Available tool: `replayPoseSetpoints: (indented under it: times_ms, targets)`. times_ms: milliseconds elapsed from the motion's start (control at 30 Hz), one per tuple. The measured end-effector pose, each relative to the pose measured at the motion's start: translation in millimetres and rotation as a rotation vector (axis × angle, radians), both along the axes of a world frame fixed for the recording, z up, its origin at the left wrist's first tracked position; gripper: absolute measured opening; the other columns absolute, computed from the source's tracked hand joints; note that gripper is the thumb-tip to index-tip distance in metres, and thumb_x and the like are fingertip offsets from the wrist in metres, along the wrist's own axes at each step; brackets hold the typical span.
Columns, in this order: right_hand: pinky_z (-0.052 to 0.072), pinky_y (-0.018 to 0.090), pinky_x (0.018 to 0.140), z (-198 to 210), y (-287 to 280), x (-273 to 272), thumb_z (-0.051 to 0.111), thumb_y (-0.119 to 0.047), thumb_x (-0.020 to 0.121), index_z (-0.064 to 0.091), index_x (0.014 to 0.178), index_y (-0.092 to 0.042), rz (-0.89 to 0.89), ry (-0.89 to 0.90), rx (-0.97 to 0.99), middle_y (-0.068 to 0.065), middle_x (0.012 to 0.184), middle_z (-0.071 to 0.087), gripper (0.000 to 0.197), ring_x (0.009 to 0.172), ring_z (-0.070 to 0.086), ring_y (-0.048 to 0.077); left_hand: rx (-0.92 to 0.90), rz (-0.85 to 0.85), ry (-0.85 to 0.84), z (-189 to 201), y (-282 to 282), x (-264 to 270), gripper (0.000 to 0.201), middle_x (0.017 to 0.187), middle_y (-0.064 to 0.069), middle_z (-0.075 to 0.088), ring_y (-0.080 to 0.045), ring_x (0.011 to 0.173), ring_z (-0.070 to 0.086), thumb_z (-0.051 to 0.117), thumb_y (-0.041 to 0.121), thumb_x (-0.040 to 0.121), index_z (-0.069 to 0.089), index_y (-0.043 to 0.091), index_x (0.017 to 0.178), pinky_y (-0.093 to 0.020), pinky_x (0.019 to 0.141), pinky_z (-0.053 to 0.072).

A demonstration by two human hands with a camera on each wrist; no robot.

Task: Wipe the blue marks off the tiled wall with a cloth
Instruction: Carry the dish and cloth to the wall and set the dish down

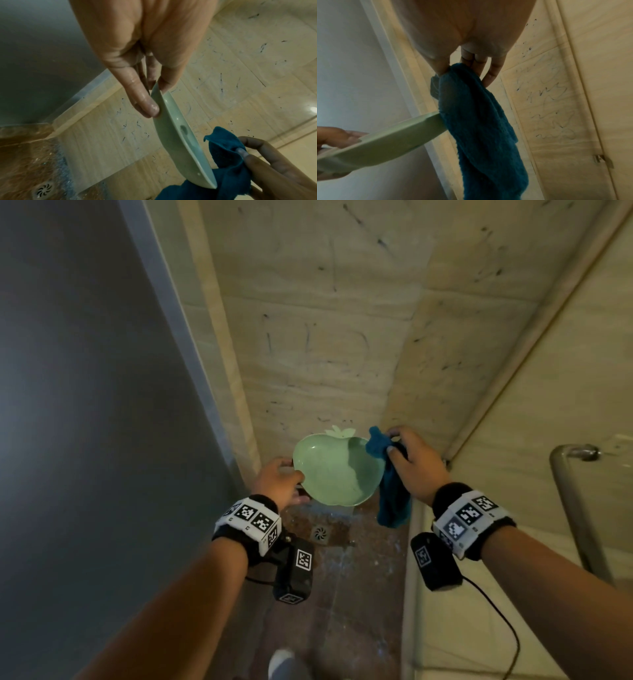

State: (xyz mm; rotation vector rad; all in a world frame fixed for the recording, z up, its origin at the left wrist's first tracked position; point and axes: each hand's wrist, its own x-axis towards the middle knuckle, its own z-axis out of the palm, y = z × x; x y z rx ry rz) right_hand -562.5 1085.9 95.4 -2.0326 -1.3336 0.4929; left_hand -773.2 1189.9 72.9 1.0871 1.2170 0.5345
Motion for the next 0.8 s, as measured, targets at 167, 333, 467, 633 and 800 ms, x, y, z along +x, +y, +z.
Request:
replayPoseSetpoints:
  times_ms: [167, 333, 467, 633, 800]
  targets:
    - [0.034, 0.026, 0.061, -1, 44, 23, 0.046, -0.018, 0.098, 0.047, 0.120, -0.019, -0.007, -0.041, 0.001, 0.003, 0.100, 0.056, 0.021, 0.082, 0.055, 0.023, 0.001, -0.069, 0.030, -3, 51, 32, 0.027, 0.104, -0.023, 0.059, -0.027, 0.074, 0.063, 0.052, -0.006, 0.090, 0.051, 0.010, 0.112, -0.028, 0.048, 0.057]
    - [0.034, 0.015, 0.058, 7, 86, 37, 0.054, -0.016, 0.094, 0.053, 0.116, -0.016, -0.031, -0.116, 0.029, 0.002, 0.099, 0.053, 0.021, 0.080, 0.051, 0.015, 0.008, -0.158, 0.032, -5, 106, 54, 0.028, 0.110, -0.023, 0.061, -0.029, 0.076, 0.066, 0.053, -0.004, 0.090, 0.051, 0.014, 0.112, -0.032, 0.055, 0.059]
    - [0.031, 0.018, 0.066, 15, 120, 44, 0.060, -0.016, 0.091, 0.058, 0.111, -0.017, 0.000, -0.196, 0.027, 0.003, 0.100, 0.054, 0.019, 0.084, 0.050, 0.014, -0.005, -0.195, 0.016, -3, 141, 65, 0.028, 0.110, -0.022, 0.060, -0.026, 0.073, 0.065, 0.053, -0.004, 0.091, 0.050, 0.014, 0.111, -0.031, 0.056, 0.059]
    - [0.037, 0.026, 0.073, 17, 154, 45, 0.060, -0.016, 0.091, 0.058, 0.109, -0.018, 0.032, -0.255, 0.029, 0.006, 0.103, 0.056, 0.018, 0.088, 0.052, 0.020, -0.013, -0.215, 0.014, -2, 168, 72, 0.029, 0.111, -0.022, 0.058, -0.025, 0.073, 0.064, 0.054, -0.004, 0.091, 0.050, 0.015, 0.112, -0.033, 0.060, 0.059]
    - [0.045, 0.037, 0.082, 16, 178, 43, 0.060, -0.018, 0.091, 0.062, 0.112, -0.019, 0.124, -0.328, -0.027, 0.007, 0.104, 0.057, 0.021, 0.093, 0.055, 0.027, -0.038, -0.221, 0.022, -3, 182, 77, 0.028, 0.113, -0.023, 0.058, -0.029, 0.080, 0.064, 0.054, -0.004, 0.091, 0.049, 0.014, 0.112, -0.036, 0.067, 0.056]
